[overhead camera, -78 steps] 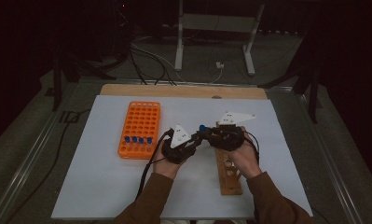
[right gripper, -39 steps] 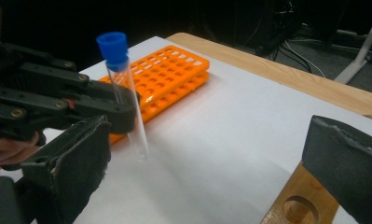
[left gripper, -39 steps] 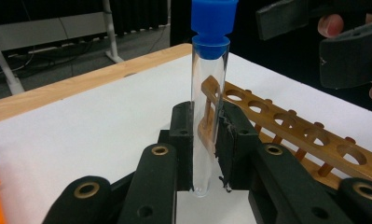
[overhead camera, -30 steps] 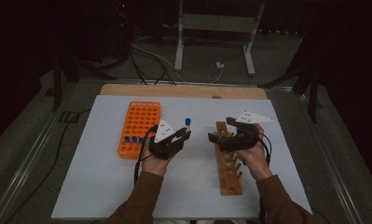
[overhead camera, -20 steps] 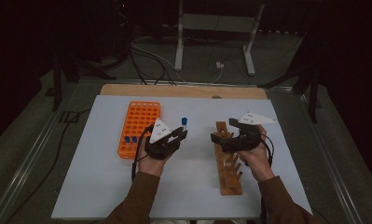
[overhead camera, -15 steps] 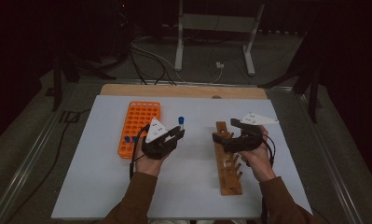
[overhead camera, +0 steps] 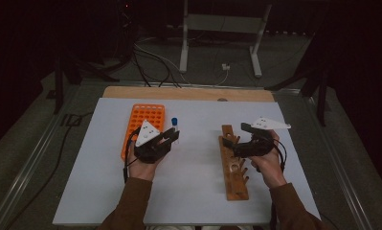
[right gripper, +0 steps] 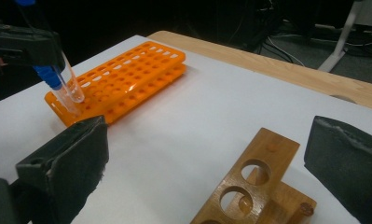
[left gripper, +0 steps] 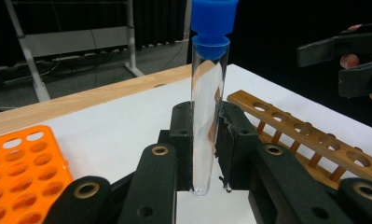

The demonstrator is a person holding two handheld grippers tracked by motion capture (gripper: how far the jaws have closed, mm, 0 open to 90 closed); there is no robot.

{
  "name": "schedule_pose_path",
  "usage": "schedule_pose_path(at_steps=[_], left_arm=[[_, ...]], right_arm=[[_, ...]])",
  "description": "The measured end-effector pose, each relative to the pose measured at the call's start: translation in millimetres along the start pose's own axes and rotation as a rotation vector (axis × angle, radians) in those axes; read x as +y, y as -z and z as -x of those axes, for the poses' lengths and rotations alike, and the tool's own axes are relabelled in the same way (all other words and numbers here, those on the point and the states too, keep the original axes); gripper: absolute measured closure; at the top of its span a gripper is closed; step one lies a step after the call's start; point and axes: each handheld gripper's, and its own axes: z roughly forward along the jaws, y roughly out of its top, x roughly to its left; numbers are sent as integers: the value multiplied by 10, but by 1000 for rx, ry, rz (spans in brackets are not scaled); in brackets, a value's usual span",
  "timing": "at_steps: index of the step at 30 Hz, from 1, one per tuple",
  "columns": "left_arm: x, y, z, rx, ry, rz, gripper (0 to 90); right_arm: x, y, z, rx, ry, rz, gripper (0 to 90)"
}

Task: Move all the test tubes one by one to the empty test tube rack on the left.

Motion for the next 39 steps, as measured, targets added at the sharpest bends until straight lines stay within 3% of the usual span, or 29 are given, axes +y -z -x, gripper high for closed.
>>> schedule_pose_path(at_steps=[16, 39], left_arm=[[-35, 286, -245, 63, 35, 34, 784], [-146, 735, -583, 194, 70, 73, 784]], right_arm=[[-69, 122, 113, -33, -9, -5, 0], [-98, 173, 184, -44, -24, 3, 0]])
